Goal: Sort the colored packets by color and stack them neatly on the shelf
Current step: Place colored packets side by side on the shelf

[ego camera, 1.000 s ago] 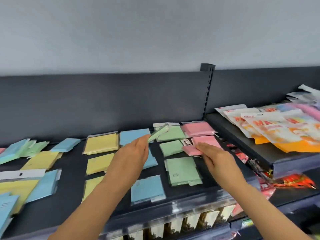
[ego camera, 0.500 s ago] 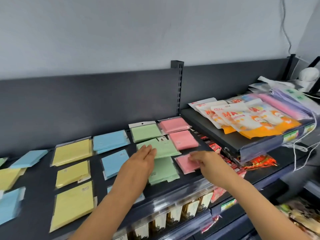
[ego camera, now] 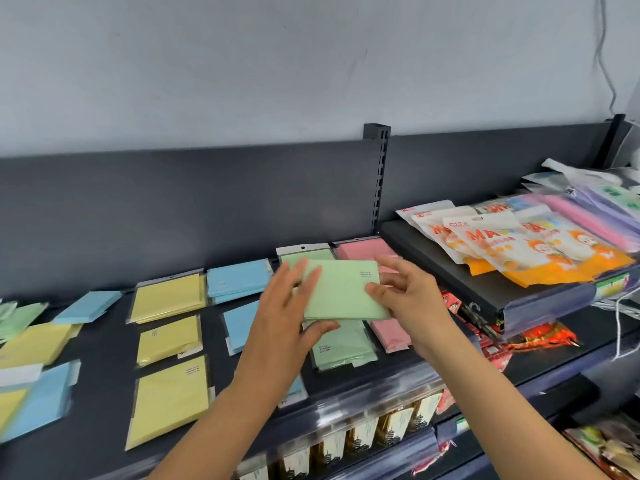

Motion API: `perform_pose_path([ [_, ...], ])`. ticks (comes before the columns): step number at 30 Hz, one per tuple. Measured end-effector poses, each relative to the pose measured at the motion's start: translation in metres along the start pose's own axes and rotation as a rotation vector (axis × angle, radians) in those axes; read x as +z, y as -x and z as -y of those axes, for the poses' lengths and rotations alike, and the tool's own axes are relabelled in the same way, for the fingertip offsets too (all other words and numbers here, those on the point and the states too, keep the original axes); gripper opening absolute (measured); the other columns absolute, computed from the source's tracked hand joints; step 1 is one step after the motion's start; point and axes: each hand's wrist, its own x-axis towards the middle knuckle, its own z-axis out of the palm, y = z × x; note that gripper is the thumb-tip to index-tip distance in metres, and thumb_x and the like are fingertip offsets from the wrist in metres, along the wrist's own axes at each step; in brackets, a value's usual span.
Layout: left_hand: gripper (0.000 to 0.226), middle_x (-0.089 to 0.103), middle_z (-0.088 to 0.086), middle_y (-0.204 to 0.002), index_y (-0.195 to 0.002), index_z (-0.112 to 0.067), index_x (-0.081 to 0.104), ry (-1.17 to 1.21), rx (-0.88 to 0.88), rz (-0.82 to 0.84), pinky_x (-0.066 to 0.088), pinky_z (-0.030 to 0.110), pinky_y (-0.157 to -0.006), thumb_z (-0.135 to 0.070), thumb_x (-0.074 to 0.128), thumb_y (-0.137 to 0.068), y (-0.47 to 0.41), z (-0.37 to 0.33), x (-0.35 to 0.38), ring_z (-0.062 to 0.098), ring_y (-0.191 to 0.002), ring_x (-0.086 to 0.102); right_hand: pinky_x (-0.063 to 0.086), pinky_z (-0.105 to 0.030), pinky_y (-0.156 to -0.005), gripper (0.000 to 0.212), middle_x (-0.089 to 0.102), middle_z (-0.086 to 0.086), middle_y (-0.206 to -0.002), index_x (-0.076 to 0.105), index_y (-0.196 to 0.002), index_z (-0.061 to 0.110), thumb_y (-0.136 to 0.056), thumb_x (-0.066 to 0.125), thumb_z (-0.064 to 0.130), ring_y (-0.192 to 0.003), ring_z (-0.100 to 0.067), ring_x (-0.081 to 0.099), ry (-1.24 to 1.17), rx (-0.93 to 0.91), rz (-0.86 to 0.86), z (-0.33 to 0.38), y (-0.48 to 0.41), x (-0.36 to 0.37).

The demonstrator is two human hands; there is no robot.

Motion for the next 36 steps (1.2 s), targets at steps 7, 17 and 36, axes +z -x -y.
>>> perform_pose_path([
  [7, 0.061, 0.063, -0.006, -0.113, -0.134, -0.021, 0.046, 0.609, -0.6, -0.014, 0.053, 0.024, -0.082, -0.023, 0.071, -0.079, -0.04, 0.006, -0.023, 0.005, -0.096, 0.062, 0.055, -0.041, -0.086, 0.048, 0.067, -0.006, -0.108, 0.054, -0.126, 0.021, -0.082, 0.069, 0.007, -0.097, -0.02, 0.065, 0.072, -0.087, -0.12, 0.02, -0.039, 0.01],
  [17, 0.039, 0.067, -0.009, -0.101, -0.118, -0.018, 0.062, 0.531, -0.646, -0.065, 0.054, 0.028, -0.082, -0.009, 0.071, -0.08, -0.099, 0.042, -0.015, 0.013, -0.091, 0.065, 0.049, -0.027, -0.079, 0.028, 0.063, -0.001, -0.099, 0.052, -0.103, 0.015, -0.083, 0.07, 0.015, -0.086, -0.014, 0.061, 0.243, -0.172, -0.163, 0.038, -0.106, 0.048],
  [36, 0.032, 0.064, -0.001, -0.108, -0.106, -0.017, 0.065, -0.268, -0.493, 0.41, 0.049, 0.032, -0.08, -0.041, 0.055, -0.087, -0.095, 0.089, 0.032, 0.02, -0.1, 0.057, 0.039, -0.03, -0.097, 0.023, 0.05, -0.011, -0.126, 0.068, -0.106, 0.007, -0.086, 0.056, 0.01, -0.119, -0.03, 0.046, 1.087, -0.149, 0.157, -0.028, -0.153, 0.079],
])
